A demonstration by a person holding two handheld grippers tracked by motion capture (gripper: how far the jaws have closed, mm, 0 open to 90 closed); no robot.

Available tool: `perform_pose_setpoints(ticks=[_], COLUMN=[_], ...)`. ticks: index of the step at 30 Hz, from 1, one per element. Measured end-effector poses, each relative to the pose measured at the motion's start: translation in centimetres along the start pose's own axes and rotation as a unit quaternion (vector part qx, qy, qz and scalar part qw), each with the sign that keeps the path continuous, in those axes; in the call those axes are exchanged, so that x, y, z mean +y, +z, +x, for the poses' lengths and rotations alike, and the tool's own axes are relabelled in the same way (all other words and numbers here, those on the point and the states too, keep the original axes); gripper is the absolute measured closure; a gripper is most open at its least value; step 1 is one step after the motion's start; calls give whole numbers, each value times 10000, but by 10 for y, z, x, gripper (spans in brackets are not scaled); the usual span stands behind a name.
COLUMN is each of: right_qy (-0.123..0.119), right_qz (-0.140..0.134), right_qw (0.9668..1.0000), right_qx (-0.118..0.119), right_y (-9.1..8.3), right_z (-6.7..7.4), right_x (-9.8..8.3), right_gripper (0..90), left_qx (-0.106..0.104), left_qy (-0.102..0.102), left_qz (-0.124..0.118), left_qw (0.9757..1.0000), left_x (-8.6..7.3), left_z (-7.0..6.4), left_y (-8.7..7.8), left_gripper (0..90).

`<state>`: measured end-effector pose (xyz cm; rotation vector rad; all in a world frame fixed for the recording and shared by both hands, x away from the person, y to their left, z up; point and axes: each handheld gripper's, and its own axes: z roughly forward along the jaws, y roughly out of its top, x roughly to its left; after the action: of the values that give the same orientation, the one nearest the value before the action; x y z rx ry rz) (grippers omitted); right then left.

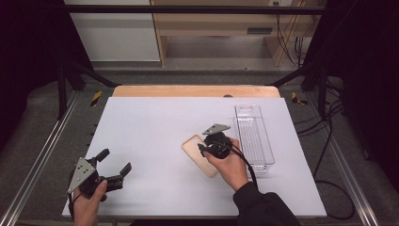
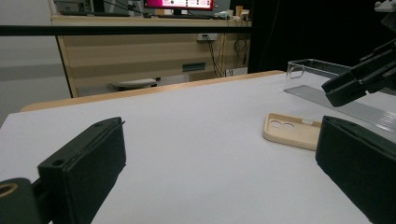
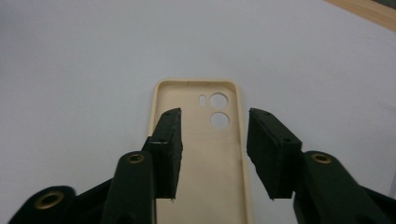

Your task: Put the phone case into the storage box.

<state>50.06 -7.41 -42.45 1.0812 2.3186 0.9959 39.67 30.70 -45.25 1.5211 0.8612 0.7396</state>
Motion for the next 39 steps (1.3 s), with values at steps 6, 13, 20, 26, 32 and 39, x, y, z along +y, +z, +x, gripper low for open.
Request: perform_pose_setpoints(ticks=[6, 13, 20, 26, 32, 39], right_qy=[116, 144, 128, 200, 303, 362], right_qz=[-18, 67, 152, 269, 448, 530], right_qw=[9999, 9999, 9998, 9993, 9982, 9976], right_qx=[27, 58, 101, 160, 254, 269], right_y=[2, 7, 12, 15, 13, 7], right_z=[2, 4, 8, 11, 17, 21], right_x=[-5, -11, -16, -25, -37, -52], right_gripper=[706, 747, 819, 892, 900, 900], left_qx=[-6, -10, -10, -9, -7, -18], left_qy=[-4, 6, 2, 8, 4, 33], left_qz=[6, 14, 8, 16, 18, 45], left_qw=[10000, 10000, 10000, 10000, 10000, 10000], left_x=[0, 0, 0, 0, 0, 0], left_z=[0, 0, 0, 0, 0, -1], left_y=[0, 0, 0, 0, 0, 0], left_gripper=[15, 16, 16, 16, 16, 17])
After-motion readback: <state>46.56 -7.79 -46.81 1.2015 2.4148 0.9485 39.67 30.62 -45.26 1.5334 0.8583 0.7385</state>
